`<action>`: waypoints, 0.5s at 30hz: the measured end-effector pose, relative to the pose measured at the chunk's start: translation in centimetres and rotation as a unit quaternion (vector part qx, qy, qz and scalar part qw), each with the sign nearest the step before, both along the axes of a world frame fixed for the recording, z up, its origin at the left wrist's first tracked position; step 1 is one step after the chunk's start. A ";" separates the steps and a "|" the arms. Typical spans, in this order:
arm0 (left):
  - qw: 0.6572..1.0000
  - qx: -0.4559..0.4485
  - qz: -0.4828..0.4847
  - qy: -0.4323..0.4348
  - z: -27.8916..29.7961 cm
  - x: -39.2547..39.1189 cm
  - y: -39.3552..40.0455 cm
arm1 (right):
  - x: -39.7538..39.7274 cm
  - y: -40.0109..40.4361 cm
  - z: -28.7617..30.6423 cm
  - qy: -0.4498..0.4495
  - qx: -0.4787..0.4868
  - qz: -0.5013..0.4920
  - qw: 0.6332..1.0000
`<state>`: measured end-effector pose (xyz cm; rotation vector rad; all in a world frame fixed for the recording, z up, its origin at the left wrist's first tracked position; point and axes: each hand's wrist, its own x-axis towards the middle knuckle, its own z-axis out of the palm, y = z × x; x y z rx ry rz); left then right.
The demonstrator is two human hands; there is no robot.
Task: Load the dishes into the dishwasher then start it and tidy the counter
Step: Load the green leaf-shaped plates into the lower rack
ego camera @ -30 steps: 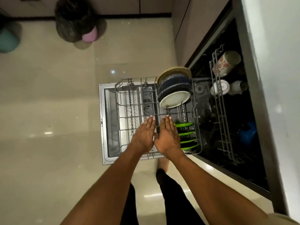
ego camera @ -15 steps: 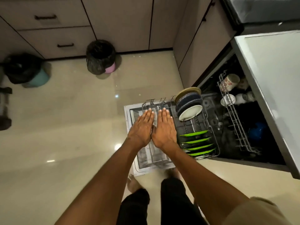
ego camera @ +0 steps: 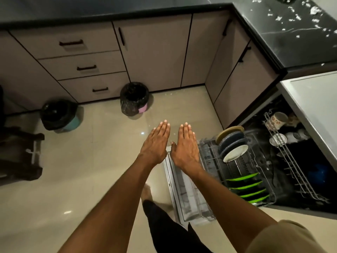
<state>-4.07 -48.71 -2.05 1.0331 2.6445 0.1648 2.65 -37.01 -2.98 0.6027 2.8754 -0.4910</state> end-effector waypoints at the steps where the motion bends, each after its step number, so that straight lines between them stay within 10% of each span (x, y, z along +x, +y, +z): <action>1: 1.000 -0.003 -0.004 0.004 0.4 -1.5 -0.1 | -1.3 -0.2 0.2 0.003 0.000 -0.004 1.000; 15: 0.989 0.006 -0.125 0.079 7.4 -26.2 5.8 | -24.2 3.4 6.1 0.071 0.029 -0.108 0.991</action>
